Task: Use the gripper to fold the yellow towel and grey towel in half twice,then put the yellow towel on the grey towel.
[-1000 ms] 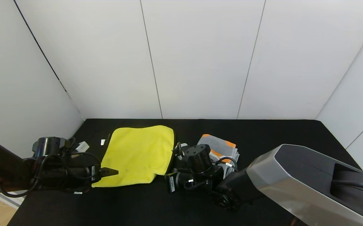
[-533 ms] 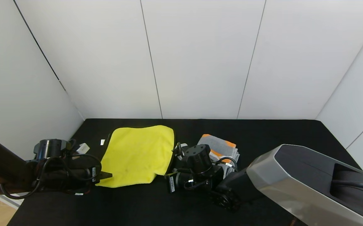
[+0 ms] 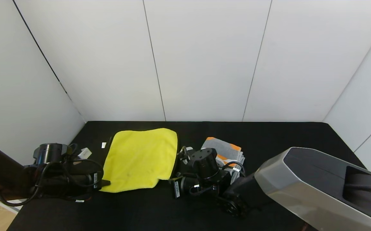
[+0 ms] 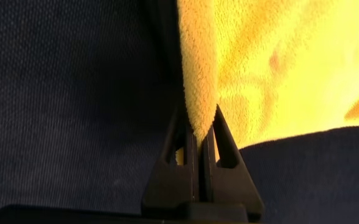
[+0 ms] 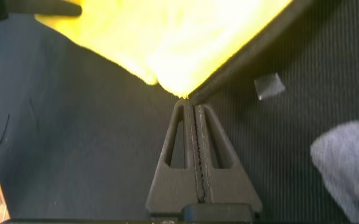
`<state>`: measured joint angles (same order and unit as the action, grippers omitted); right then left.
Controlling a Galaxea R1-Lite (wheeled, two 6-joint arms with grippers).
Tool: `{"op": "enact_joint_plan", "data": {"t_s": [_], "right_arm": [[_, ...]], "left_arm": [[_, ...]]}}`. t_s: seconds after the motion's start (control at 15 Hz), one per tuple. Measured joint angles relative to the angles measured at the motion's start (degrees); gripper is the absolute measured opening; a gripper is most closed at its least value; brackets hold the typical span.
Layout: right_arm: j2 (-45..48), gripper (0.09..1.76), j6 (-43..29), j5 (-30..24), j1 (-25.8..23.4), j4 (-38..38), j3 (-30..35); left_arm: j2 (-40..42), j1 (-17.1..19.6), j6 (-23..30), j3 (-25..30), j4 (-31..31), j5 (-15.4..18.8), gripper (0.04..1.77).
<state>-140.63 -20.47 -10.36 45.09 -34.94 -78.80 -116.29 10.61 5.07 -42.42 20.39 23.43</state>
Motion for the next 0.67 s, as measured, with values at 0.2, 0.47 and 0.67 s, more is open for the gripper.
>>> {"op": "enact_joint_plan", "data": {"t_s": [0.2,0.47,0.67], "right_arm": [[1.96,0.11,-0.04,-0.02,0.49,-2.71,4.39],[6.10,0.11,-0.20,0.00,1.46,-5.35,10.97],[9.75,0.11,-1.02,0.00,2.04,-7.73,16.42]], "left_arm": [[2.84,-0.30,0.05,2.13,-0.02,0.00,0.14],[7.80,-0.90,0.02,5.79,-0.09,-0.01,0.14],[11.90,-0.96,0.05,9.35,0.00,-0.04,0.14]]}}
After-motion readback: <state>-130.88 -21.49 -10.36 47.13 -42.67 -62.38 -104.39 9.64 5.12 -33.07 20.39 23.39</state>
